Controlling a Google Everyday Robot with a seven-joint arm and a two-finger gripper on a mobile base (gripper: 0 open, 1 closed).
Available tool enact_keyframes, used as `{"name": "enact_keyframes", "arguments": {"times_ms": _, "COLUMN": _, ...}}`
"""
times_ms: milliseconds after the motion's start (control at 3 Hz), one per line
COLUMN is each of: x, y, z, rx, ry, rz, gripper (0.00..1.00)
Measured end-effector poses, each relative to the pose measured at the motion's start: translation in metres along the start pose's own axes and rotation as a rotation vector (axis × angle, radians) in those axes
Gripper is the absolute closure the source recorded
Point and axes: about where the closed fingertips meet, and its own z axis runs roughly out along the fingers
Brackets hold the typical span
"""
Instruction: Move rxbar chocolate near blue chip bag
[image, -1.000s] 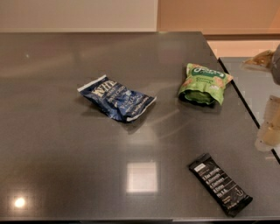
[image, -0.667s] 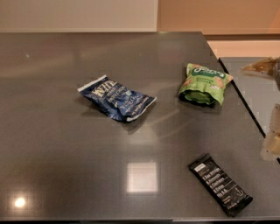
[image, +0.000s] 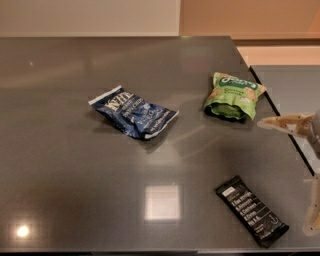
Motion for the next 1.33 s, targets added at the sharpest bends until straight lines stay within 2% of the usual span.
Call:
{"name": "enact_keyframes", "arguments": {"times_ms": 333, "x": 0.006, "y": 0.024, "z": 0.032, "rx": -0.057, "ry": -0.014, "rz": -0.061, "gripper": 0.00}}
{"name": "enact_keyframes", "arguments": {"times_ms": 667, "x": 0.012, "y": 0.041, "z": 0.061, "rx": -0.088, "ry": -0.020, "rz": -0.112, "gripper": 0.00}}
{"name": "enact_keyframes", "arguments": {"times_ms": 1333, "x": 0.015, "y": 0.047, "z": 0.093, "rx": -0.143, "ry": 0.009, "rz": -0.159, "gripper": 0.00}}
